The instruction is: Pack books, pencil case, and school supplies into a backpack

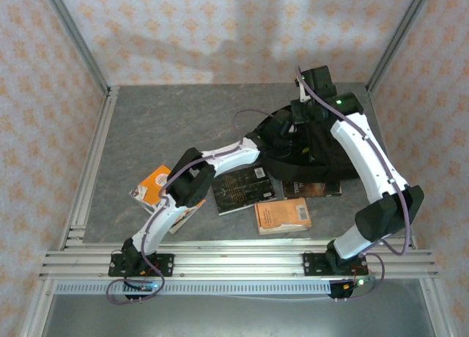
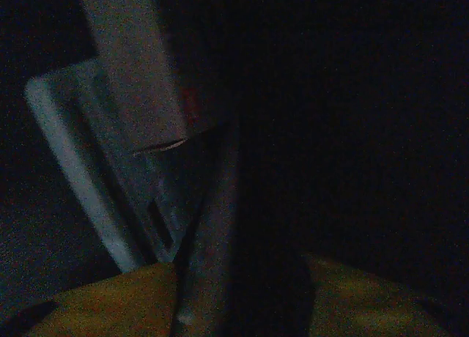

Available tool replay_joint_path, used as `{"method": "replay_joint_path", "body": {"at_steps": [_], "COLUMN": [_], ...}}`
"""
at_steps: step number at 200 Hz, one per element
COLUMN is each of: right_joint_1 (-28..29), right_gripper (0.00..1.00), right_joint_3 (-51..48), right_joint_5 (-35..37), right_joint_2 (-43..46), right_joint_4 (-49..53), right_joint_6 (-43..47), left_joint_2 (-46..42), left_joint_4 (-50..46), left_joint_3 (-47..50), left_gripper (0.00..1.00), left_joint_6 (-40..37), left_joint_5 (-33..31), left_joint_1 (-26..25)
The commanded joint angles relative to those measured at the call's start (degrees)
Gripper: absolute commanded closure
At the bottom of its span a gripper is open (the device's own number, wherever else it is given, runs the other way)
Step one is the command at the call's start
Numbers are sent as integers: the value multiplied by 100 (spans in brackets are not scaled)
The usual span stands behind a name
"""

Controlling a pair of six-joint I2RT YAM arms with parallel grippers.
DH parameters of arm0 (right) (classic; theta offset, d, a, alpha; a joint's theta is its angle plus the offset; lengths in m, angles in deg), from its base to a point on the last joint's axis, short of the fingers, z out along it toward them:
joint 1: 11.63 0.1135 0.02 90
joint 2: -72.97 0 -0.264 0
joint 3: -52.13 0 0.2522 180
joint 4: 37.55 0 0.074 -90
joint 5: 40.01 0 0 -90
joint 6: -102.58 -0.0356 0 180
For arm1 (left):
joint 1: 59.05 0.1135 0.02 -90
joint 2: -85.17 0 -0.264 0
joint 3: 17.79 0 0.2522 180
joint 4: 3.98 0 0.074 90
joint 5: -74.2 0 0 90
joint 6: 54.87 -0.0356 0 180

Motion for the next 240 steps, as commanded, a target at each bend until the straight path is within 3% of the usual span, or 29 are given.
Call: {"method": "replay_joint_path", "body": {"at_steps": [1, 27, 49, 74, 100, 125, 167, 197, 210, 240], "right_joint_1": [-104, -324, -362, -413, -603, -656, -605, -233, -17, 217], "right_gripper": [100, 100, 100, 100, 100, 100, 100, 100, 100, 100], "right_joint_3": [-99, -164, 80, 914, 1742, 2252, 3170, 3246, 3270, 3228], "right_joint_5": [13, 68, 679, 1639, 1659, 872, -1928, -3015, -3150, -2633], "right_joint_2": [233, 223, -42, -645, -1158, -1481, -2164, -2539, -2681, -2904], "right_joint_4": [-739, -1063, -1415, -1580, -1805, -2097, -2131, -2171, -2073, -1972], "right_joint_6": [-274, -206, 445, 1129, 1303, 1356, 1178, 1207, 1317, 803], "left_joint_2": [-230, -967, -1667, -2530, -3355, -3949, -4609, -4932, -5081, -5534], "left_joint_4": [-246, -466, -670, -704, -900, -1243, -1454, -1488, -1596, -2267], "left_joint_3": [-147, 341, 861, 1603, 2131, 2546, 3238, 3687, 3816, 3954], "left_gripper": [43, 37, 36, 36, 35, 35, 35, 36, 36, 36], "left_joint_6": [-134, -552, -770, -813, -1002, -1253, -1425, -1455, -1515, -1780], "left_joint_5": [-23, -76, -183, -352, -351, -353, -244, -240, -243, -417], "left_joint_1": [53, 258, 503, 803, 1058, 1272, 1635, 1866, 1964, 2227]}}
